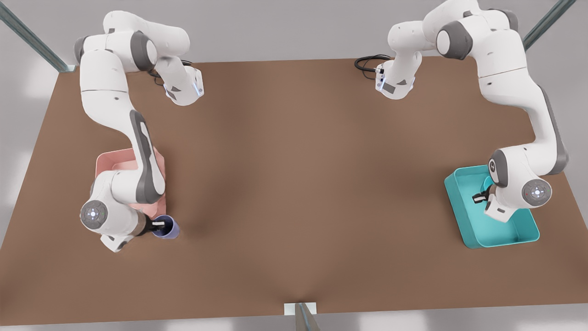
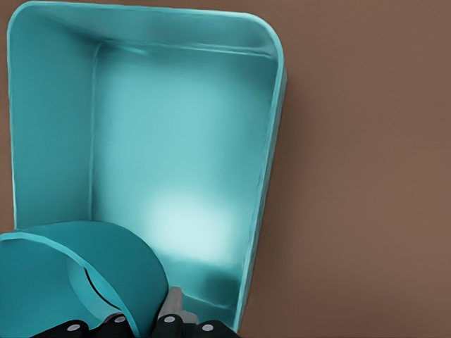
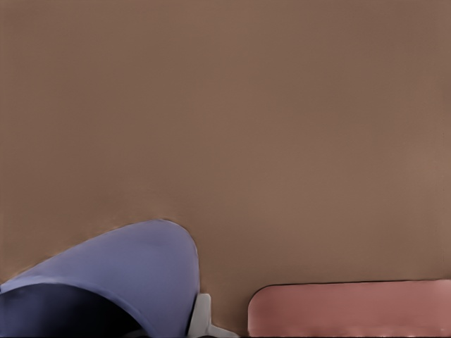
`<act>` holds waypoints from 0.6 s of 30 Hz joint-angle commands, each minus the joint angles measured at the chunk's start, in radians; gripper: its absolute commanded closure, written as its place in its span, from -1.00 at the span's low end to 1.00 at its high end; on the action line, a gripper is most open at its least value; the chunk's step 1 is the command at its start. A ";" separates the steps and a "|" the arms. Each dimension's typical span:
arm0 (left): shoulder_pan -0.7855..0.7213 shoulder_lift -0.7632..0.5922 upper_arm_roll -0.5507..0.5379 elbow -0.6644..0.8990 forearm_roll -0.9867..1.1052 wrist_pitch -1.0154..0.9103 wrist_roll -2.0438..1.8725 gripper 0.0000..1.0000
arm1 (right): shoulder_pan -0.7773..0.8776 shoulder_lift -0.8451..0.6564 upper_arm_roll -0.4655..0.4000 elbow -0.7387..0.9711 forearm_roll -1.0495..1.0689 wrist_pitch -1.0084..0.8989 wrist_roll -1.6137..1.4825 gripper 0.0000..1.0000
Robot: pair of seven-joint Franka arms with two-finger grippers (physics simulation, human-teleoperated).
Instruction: Put the bowls and cups in different boxes
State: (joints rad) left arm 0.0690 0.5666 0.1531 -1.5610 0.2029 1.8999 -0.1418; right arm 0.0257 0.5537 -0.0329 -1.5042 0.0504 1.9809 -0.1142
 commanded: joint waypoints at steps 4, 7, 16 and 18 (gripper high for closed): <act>0.041 0.098 -0.001 0.002 -0.002 0.172 0.048 0.57 | -0.194 -0.184 -0.005 -0.217 0.000 -0.090 -0.507 0.57; 0.063 0.150 -0.001 0.009 -0.002 0.252 0.048 0.57 | -0.277 -0.184 -0.007 -0.238 -0.009 -0.100 -0.630 0.57; 0.087 0.196 -0.015 0.027 -0.007 0.281 0.077 -1.00 | -0.259 -0.012 -0.007 -0.237 -0.049 0.137 -0.618 0.57; 0.087 0.104 -0.024 0.025 -0.010 0.166 0.074 -1.00 | -0.259 0.011 -0.007 -0.234 -0.049 0.174 -0.616 0.57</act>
State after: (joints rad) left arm 0.1556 0.6886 0.1310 -1.5363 0.1499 2.1307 -0.0662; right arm -0.2341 0.5592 -0.0393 -1.7397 0.0087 2.0558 -0.4948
